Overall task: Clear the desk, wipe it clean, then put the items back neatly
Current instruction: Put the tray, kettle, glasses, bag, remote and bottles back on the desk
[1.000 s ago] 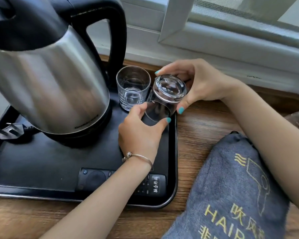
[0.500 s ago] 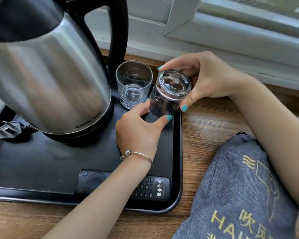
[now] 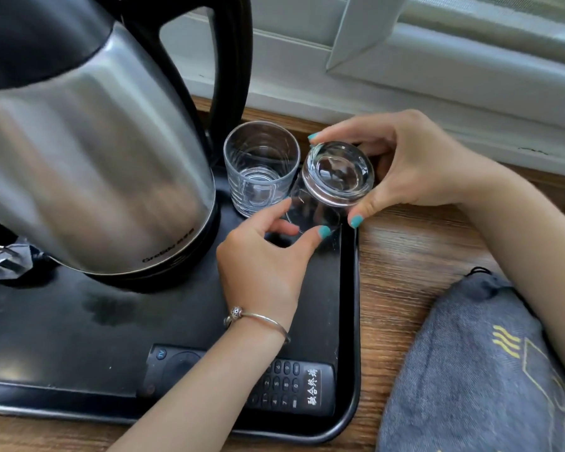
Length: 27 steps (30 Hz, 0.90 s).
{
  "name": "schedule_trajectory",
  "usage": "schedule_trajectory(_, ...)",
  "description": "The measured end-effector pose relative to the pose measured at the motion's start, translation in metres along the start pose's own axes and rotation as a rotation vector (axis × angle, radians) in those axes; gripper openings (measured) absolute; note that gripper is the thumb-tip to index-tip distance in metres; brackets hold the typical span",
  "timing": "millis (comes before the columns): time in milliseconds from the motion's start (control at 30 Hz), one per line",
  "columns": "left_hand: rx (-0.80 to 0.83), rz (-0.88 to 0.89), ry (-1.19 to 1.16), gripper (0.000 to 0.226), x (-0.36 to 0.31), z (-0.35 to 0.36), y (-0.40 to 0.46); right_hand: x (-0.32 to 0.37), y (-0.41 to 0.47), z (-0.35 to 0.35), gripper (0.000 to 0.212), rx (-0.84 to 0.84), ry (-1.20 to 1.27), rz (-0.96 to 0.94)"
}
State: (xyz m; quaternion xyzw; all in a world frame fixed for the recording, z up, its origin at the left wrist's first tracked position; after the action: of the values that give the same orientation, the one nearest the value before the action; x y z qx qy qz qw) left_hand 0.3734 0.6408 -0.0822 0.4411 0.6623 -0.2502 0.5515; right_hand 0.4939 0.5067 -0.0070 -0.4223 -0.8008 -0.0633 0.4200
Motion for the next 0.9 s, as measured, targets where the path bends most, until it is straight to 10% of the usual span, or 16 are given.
schedule_trajectory(900,0.121,-0.092,0.027,0.036,-0.005,-0.016,-0.01,0.032,-0.013,0.01,0.096,-0.275,-0.351,0.11)
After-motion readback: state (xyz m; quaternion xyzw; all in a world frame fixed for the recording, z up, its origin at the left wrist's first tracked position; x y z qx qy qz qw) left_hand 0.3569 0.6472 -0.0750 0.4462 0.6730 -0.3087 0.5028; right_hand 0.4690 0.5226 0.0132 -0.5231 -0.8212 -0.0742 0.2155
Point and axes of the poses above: each hand's wrist, its own y-axis towards the middle knuckle, its own z-axis out of the palm, x = y × z, the point moved 7 cm from there along y, towards the middle knuckle, and after that the axes turned 15 degrees about z, right-handed, at the moved point
